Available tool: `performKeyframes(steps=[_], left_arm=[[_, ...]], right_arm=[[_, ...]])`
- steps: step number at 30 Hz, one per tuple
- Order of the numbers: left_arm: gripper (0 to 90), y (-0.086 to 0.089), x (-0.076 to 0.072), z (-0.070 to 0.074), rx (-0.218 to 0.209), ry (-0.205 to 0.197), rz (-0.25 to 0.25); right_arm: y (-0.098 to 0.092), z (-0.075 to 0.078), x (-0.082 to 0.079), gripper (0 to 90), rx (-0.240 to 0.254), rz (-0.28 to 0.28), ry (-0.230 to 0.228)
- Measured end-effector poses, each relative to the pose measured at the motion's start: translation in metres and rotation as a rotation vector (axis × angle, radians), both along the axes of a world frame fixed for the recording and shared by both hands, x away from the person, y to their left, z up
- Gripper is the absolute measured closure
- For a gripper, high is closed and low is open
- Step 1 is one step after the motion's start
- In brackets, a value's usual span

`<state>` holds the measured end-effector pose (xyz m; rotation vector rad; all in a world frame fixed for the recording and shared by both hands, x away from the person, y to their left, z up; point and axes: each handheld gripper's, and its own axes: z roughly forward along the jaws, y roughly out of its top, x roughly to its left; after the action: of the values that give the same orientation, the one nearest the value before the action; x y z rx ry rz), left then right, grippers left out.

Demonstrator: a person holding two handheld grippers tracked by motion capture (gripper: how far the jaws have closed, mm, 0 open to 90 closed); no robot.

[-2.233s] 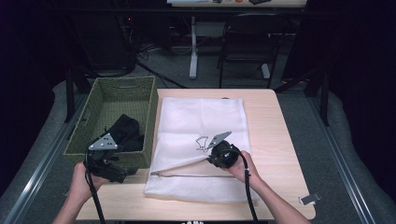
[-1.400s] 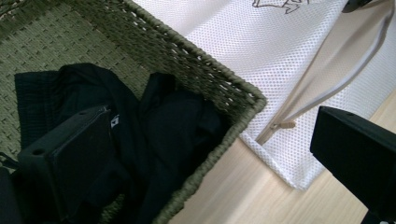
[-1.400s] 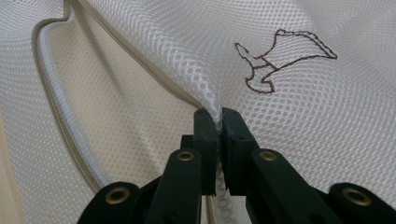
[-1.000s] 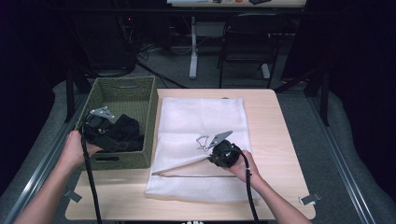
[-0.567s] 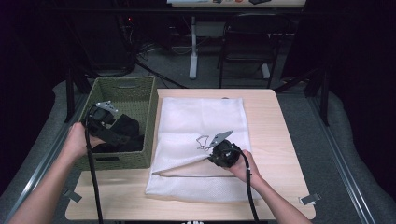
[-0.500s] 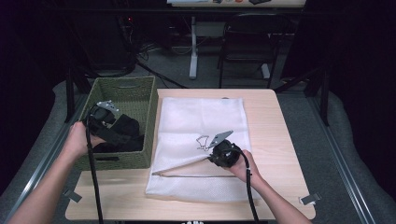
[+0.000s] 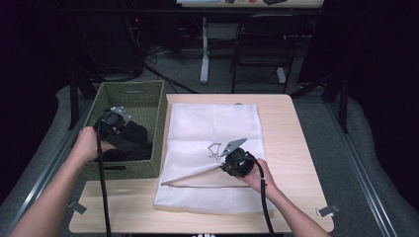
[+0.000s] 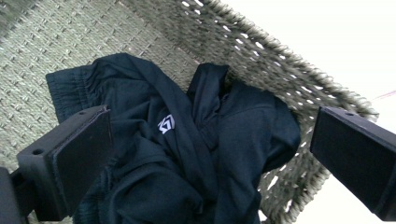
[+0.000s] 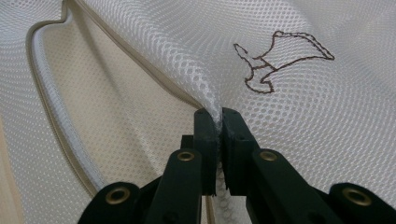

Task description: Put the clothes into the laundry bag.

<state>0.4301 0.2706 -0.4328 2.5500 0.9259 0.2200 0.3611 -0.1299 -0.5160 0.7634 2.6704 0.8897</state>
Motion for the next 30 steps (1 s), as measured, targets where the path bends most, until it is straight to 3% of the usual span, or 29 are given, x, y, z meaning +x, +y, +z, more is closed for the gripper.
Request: performKeyframes(steps=[13,30], left_arm=[[0.0,-0.010,0.012,-0.016,0.053,0.067,-0.011],[0.0,-0.015,0.023,-0.044,0.172,0.148,-0.017]], right_arm=[[0.000,-0.001,0.001,86.0,-0.005,0.006,0.001],[0.000,-0.002,0.001,85.9,-0.008,0.008,0.003]])
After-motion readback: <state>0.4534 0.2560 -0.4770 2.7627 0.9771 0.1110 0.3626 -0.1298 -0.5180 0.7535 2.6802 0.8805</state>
